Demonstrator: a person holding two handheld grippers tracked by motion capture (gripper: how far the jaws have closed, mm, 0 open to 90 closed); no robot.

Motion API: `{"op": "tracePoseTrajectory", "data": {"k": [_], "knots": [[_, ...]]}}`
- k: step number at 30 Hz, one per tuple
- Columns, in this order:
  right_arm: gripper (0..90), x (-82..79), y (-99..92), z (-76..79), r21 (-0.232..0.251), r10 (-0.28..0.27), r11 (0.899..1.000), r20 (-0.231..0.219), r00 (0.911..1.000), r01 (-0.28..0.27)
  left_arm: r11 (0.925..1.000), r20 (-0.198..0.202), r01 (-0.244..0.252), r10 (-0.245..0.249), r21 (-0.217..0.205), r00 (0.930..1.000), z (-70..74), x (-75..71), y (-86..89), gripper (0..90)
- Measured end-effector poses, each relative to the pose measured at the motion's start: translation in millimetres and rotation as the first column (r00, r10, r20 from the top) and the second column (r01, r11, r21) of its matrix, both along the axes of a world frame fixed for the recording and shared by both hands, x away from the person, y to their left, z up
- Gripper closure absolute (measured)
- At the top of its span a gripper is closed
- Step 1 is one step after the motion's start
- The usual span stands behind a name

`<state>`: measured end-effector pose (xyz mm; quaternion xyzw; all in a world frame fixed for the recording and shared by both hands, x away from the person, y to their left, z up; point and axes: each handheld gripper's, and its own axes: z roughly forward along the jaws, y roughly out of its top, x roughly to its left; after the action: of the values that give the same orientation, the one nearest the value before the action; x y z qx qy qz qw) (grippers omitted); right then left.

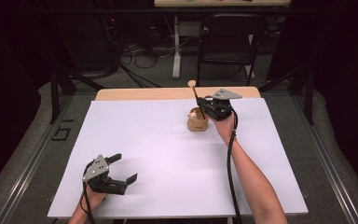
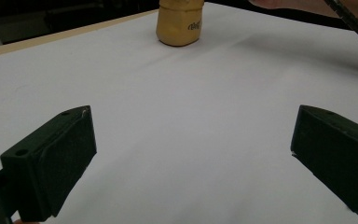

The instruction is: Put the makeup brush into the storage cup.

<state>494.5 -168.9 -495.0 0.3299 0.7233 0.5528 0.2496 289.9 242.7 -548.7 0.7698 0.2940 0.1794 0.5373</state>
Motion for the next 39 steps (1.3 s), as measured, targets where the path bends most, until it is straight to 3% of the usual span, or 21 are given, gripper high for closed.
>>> {"op": "tracePoseTrajectory", "data": {"k": [6, 9, 24, 34, 39], "knots": [[81.1, -2.0, -2.1, -2.3, -0.001, 0.004, 1.000, -0.016, 0.9999, -0.004, 0.9999, -0.002, 0.010, -0.010, -0.008, 0.9999, 0.3, 0.0, 0.9, 0.1], [62.8, -5.4, -4.4, -0.4, 0.024, 0.007, 1.000, -0.020, 0.9998, -0.007, 1.0000, -0.001, 0.000, 0.000, -0.008, 1.0000, 0.5, -0.7, 1.4, 0.0], [21.6, -30.5, -24.5, 7.1, 0.040, 0.010, 0.999, -0.050, 0.9987, -0.008, 1.0000, 0.007, -0.002, 0.002, -0.001, 1.0000, 1.4, -1.5, 0.3, 0.0], [11.9, -49.9, -30.1, 10.5, 0.031, 0.067, 0.997, -0.066, 0.9956, -0.065, 0.9999, 0.007, 0.011, -0.011, -0.006, 0.9999, 1.4, -1.2, -0.6, 0.0], [6.4, -61.9, -31.3, 12.6, -0.006, 0.091, 0.996, -0.072, 0.9932, -0.092, 0.9998, 0.007, 0.013, -0.012, -0.012, 0.9999, 1.7, -2.0, -0.5, 0.0]]}}
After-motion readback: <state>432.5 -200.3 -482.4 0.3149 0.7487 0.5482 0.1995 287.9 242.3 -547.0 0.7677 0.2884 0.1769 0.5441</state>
